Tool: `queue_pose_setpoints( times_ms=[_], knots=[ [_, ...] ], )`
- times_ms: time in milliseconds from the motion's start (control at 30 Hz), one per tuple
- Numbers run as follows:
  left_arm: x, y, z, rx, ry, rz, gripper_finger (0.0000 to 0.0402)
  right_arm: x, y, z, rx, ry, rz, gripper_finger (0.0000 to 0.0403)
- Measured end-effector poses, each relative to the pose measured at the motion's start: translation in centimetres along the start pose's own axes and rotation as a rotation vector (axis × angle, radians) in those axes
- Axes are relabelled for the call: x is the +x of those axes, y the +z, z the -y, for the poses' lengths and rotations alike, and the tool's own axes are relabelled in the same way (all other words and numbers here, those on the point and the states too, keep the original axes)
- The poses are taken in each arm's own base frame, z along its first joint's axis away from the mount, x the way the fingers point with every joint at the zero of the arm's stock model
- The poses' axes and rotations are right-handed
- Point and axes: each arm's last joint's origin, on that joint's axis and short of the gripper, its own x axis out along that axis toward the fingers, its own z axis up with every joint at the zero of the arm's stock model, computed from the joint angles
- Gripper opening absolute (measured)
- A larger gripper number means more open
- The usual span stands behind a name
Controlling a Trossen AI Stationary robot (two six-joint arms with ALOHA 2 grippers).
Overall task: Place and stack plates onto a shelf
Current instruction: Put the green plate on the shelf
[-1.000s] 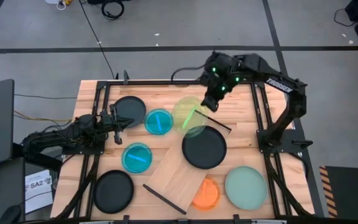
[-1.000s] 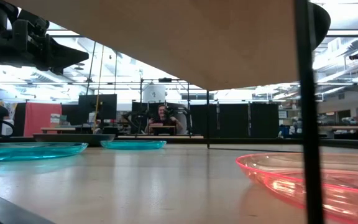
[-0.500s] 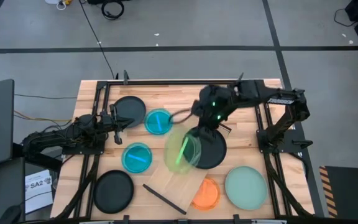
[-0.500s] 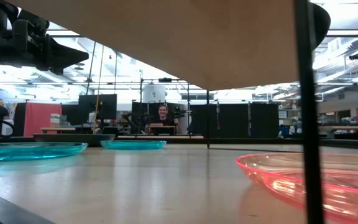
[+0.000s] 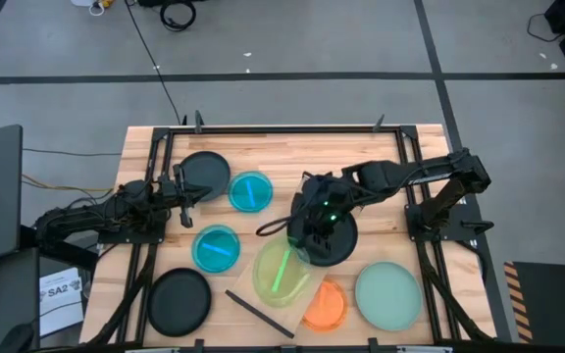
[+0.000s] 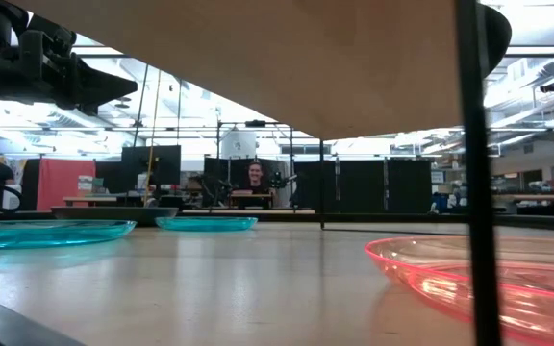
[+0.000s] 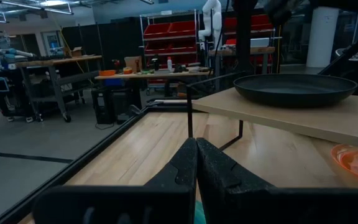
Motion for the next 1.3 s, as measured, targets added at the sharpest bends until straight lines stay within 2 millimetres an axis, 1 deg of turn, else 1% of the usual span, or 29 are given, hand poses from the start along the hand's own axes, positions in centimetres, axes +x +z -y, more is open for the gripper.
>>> queue_pose_setpoints(
  times_ms=[233,567,767,1300],
  knots=[
    [0.0,0.0,0.0,0.0,0.0,-0.005,0.0011,2.8,-1.2,1.5,-0.009,0.012,-0.004,0.0009],
    [0.0,-0.1,0.0,0.0,0.0,-0.006,0.0011,4.8,-2.3,3.1,-0.006,0.008,-0.01,0.0009],
    [0.0,-0.1,0.0,0.0,0.0,-0.006,0.0011,5.4,-2.8,3.2,-0.016,0.016,-0.017,0.0009],
    [0.0,-0.1,0.0,0.001,0.0,-0.006,0.0011,5.6,-3.2,2.6,-0.068,0.023,-0.02,0.0009]
  ],
)
